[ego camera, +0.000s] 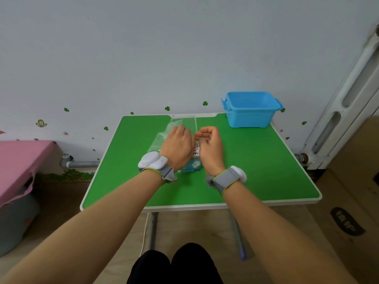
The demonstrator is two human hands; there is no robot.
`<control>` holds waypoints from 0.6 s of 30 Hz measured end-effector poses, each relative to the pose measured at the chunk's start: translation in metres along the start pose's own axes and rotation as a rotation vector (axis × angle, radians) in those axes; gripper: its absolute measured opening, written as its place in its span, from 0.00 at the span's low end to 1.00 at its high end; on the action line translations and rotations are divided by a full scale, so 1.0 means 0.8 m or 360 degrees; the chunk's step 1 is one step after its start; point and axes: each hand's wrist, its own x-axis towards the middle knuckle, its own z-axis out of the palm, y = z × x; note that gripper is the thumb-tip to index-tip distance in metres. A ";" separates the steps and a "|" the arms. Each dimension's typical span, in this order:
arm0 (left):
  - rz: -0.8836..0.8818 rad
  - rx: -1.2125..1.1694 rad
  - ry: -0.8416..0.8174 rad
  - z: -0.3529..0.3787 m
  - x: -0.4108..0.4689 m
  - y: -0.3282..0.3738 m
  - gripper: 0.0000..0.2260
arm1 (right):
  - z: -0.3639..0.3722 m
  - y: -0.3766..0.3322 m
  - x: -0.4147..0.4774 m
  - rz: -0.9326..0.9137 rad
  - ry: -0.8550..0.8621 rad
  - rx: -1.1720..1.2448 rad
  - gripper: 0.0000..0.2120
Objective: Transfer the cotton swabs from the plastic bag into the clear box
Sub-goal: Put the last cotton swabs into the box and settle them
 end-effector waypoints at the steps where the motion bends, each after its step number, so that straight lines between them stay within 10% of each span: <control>1: -0.0022 -0.0062 0.0051 0.001 -0.001 -0.001 0.07 | 0.001 0.000 0.000 0.0001 0.0001 -0.0001 0.09; 11: -0.0533 -0.0744 0.0422 0.001 -0.031 0.004 0.13 | -0.002 -0.003 -0.005 -0.0105 0.0018 -0.0118 0.08; 18: -0.0397 -0.0515 0.0129 0.009 -0.045 0.007 0.23 | 0.004 -0.003 -0.004 -0.0028 -0.0109 -0.0136 0.09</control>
